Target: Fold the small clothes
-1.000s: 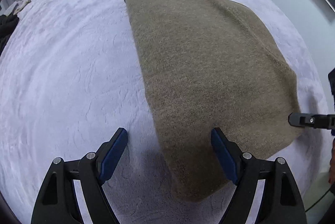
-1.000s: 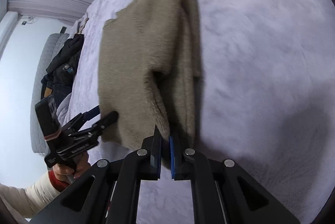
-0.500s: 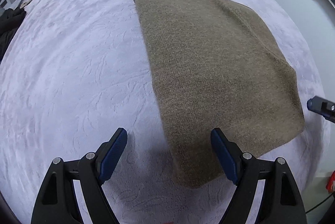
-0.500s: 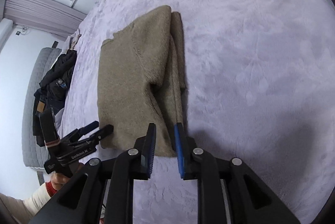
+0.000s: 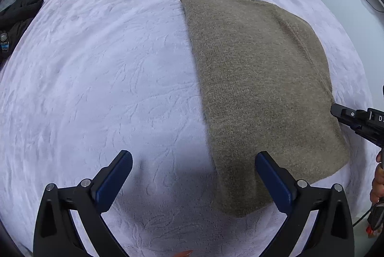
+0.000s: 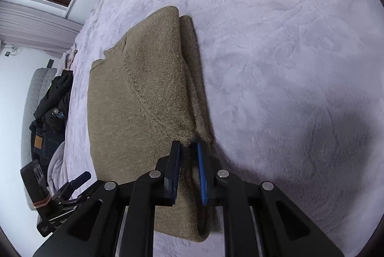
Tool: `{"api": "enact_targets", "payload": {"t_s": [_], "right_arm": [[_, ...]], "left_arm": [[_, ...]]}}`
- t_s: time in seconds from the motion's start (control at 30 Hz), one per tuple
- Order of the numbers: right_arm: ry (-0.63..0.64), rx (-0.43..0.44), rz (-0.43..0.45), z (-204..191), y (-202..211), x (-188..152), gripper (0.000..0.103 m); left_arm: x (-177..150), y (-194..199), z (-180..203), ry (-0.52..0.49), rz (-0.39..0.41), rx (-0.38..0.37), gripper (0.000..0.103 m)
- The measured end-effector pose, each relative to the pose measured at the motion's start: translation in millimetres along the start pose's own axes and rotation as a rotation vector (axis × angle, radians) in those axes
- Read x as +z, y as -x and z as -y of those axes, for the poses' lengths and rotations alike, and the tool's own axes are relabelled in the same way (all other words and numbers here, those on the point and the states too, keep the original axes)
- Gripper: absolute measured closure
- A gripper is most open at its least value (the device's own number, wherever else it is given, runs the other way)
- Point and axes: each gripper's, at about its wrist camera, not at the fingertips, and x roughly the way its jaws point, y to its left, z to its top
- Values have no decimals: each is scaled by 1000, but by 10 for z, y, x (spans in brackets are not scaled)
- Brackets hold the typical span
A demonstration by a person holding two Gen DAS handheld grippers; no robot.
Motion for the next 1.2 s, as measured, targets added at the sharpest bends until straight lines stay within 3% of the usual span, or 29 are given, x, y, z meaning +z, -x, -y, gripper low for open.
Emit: {"api": "enact_targets", "payload": {"t_s": [0.13,0.4,0.53,0.6,0.63,0.77,0.9,1.2], "right_arm": [[54,-49,-9,-73,28,-22,84],[41,-92,2,-34,219,-74,80],[17,-72,1,61,337,-105,75],[13,-70,-1,96,371,-125,59],[12,-66,-2,109,381,-130,56],[-1,-39,-10,131,375,-128,54],[9,-16,-20,106,337,-128,42],[29,65,-3,53,278,110,42]], "left_arm": [[20,-30,-26,10,-16,5,0],[46,-52,-20,4,-25,8,0],[68,-71,-20,0,-31,-5,0],[76,-79,-10,-7,-35,-5,0],[82,-86,-3,-11,-37,-5,0],[84,-103,42,-17,-50,-11,0],[109,-131,30,5,-71,-63,0],[292,-107,-60,58,-59,-120,0]]}}
